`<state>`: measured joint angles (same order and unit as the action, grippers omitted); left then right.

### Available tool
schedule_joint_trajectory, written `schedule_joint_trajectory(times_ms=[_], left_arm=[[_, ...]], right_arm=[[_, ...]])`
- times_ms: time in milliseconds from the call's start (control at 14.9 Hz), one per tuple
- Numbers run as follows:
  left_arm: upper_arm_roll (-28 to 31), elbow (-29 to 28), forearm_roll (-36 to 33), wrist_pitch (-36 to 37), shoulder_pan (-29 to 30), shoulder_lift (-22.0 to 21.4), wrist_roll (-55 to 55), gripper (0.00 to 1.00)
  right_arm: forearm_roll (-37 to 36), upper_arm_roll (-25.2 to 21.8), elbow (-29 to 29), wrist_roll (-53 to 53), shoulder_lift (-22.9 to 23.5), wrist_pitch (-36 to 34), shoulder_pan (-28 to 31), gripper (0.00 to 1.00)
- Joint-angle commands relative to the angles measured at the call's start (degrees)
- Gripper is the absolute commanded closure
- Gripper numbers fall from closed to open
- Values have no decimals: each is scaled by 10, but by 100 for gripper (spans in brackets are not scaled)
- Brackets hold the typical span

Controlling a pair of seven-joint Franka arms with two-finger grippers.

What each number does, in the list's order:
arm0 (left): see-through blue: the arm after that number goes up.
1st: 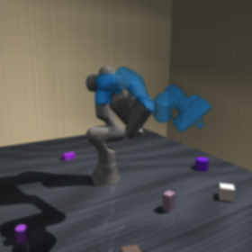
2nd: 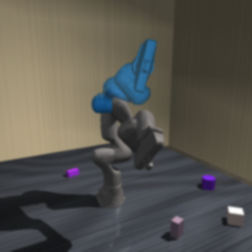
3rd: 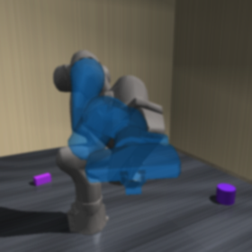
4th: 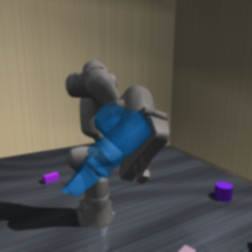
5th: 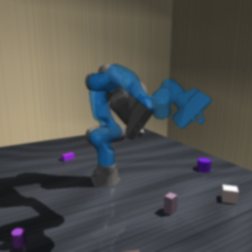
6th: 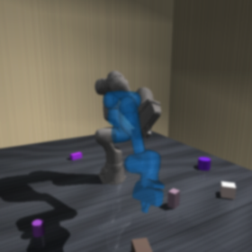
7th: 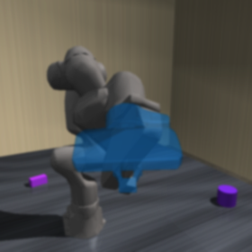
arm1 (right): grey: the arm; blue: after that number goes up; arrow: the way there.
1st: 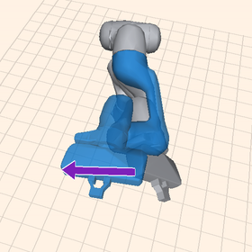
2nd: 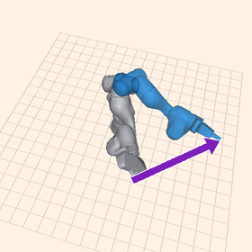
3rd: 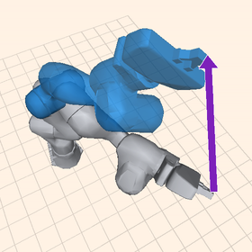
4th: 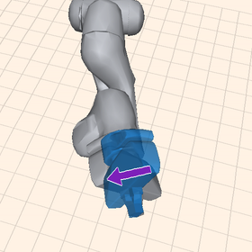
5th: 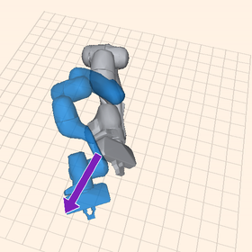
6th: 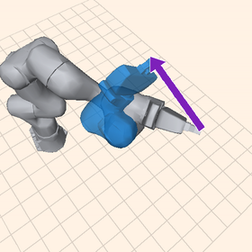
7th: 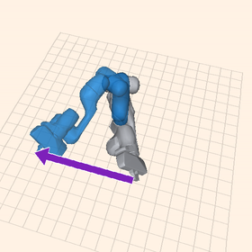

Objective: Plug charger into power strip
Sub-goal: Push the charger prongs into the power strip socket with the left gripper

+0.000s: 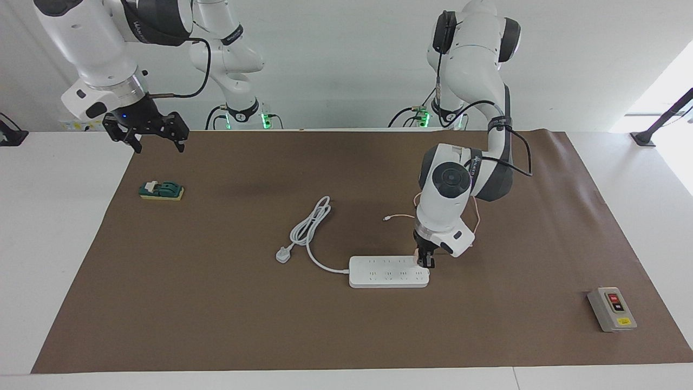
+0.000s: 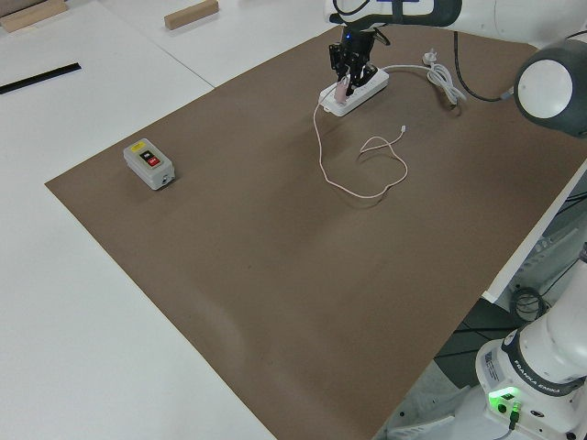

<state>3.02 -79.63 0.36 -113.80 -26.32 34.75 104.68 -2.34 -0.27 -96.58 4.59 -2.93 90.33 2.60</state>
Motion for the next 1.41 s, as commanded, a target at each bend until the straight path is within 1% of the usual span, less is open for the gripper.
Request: schedule_joint_trajectory(times_ms=[0,805,1342], left_arm=[[1,-32,-3,-23,-4,-4,4,100],[1,-31,-3,-31,-8,-2,4,100],[1,-47,-3,-36,-7,-4,3,100]], right_arm=[[12,6,2,11,-5,-13,11,0],[12,6,2,11,-5,-16,11,0],[12,6,2,11,-6,-16,11,0]])
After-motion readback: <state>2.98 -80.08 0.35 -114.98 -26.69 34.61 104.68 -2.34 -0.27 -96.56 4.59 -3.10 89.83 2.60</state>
